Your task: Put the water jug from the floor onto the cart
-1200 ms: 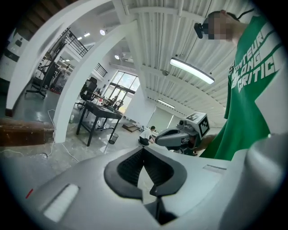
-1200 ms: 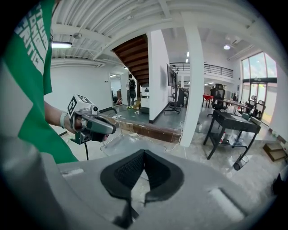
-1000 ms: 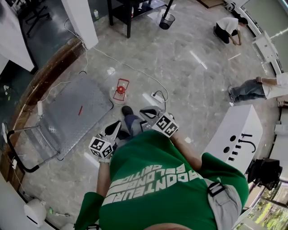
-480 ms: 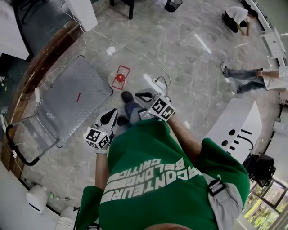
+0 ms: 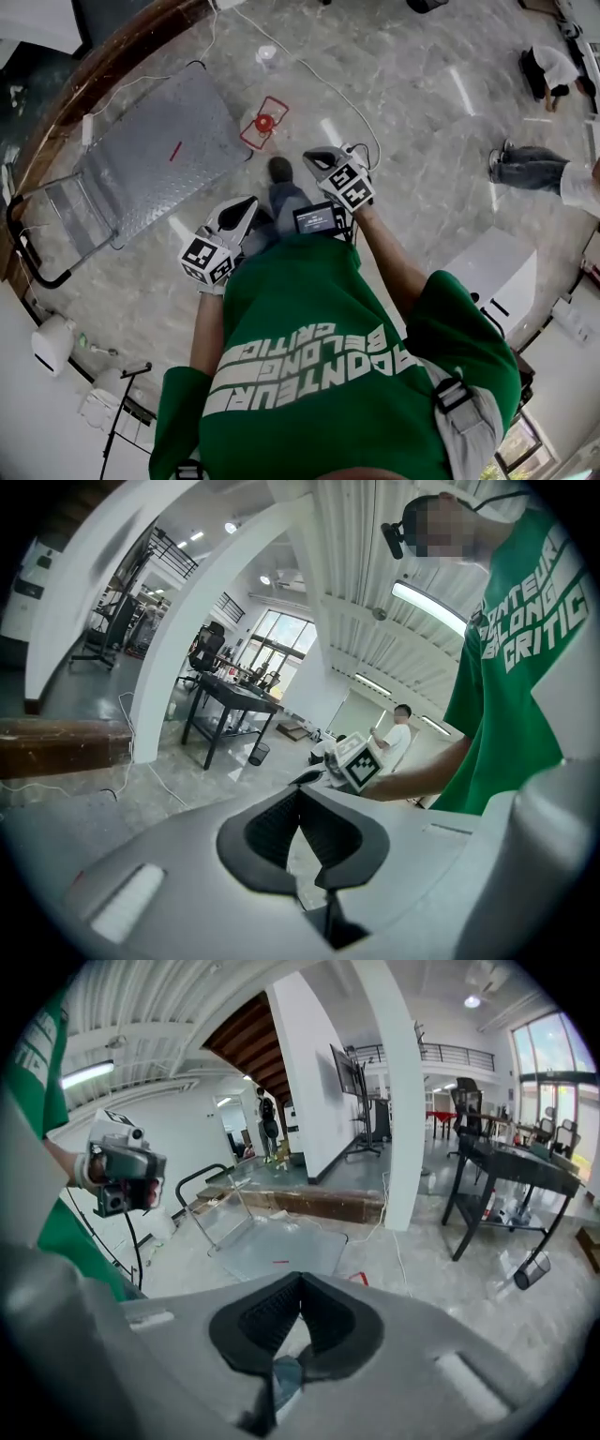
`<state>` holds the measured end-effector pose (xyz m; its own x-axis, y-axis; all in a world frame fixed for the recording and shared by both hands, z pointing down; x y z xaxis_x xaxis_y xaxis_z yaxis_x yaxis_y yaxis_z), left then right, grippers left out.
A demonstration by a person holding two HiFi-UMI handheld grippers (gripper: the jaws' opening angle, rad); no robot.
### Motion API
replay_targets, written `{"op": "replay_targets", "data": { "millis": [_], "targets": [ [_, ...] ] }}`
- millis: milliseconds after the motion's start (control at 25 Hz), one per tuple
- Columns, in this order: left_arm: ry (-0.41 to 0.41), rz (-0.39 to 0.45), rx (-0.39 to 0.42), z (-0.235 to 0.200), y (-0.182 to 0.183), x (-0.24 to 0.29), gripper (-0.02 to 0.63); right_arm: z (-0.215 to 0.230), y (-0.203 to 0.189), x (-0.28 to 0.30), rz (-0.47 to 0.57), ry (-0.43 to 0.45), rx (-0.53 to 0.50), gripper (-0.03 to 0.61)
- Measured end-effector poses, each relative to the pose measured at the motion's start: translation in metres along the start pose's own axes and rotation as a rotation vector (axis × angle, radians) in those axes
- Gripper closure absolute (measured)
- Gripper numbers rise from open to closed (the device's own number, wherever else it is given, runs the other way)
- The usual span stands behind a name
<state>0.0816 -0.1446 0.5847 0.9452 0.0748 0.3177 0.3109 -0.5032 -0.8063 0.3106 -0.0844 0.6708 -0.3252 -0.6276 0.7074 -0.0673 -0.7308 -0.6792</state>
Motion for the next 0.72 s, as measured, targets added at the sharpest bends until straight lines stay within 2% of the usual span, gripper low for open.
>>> {"op": "replay_targets", "data": {
  "millis": [200,480,720],
  "targets": [
    [0.055,-0.001,-0.047,-0.010,0.001,0.000,0.604,0.028,-0.027,0.064,-0.154,0.036,0.015,0.574],
    [0.118,-0.018,-0.116,-0.029,-0.004,0.000,0.604,0.063,-0.067,0.150,-0.357,0.060,0.000,0.455],
    [0.164,-0.015,-0.161,-0.044,-0.003,0.001,0.604,0.083,-0.085,0.207,-0.438,0.081,-0.005,0.370]
  ]
}}
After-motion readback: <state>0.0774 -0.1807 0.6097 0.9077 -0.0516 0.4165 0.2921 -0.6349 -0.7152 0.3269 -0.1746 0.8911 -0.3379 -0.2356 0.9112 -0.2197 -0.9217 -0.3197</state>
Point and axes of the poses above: the fingertips, and each gripper's own axes: x forward along the fingers, z to its right, y out of its top, the point moved 8 cm from there along -x, backward along the fingers, and after that the axes turned 1 degree about y, right-handed, at the moved point
